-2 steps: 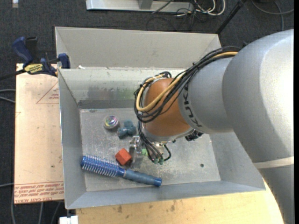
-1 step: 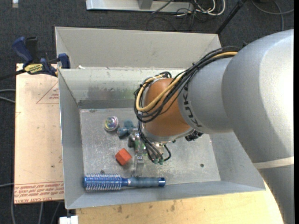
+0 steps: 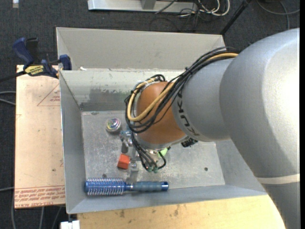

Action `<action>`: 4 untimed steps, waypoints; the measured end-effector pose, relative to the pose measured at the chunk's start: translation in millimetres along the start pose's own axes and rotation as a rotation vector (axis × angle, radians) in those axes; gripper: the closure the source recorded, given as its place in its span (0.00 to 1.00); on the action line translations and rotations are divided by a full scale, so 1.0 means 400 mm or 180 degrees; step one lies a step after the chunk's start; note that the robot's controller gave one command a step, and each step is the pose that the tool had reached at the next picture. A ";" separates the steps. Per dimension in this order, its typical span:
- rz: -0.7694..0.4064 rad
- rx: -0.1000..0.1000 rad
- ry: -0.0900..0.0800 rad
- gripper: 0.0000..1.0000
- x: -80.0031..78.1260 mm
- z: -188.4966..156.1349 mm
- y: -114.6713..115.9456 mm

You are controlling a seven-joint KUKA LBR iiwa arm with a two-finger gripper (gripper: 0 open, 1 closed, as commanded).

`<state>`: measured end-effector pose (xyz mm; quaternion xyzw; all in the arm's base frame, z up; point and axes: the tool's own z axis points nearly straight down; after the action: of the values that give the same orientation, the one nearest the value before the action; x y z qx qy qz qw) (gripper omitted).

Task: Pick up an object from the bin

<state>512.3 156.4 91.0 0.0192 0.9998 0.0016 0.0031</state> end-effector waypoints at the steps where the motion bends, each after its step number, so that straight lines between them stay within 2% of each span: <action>1: 0.0017 0.0004 0.0014 1.00 0.001 0.003 -0.005; 2: -0.0095 -0.0003 -0.0009 1.00 0.046 -0.323 -0.027; 3: -0.0095 0.0005 0.0015 0.00 0.048 -0.312 -0.027; 4: -0.0766 0.0007 0.0032 0.00 0.064 0.007 0.022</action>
Offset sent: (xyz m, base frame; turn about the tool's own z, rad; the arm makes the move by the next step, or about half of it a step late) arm 0.0000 0.0000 0.0000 0.0000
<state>486.9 166.3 88.2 -0.1009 0.9949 0.0002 -0.0017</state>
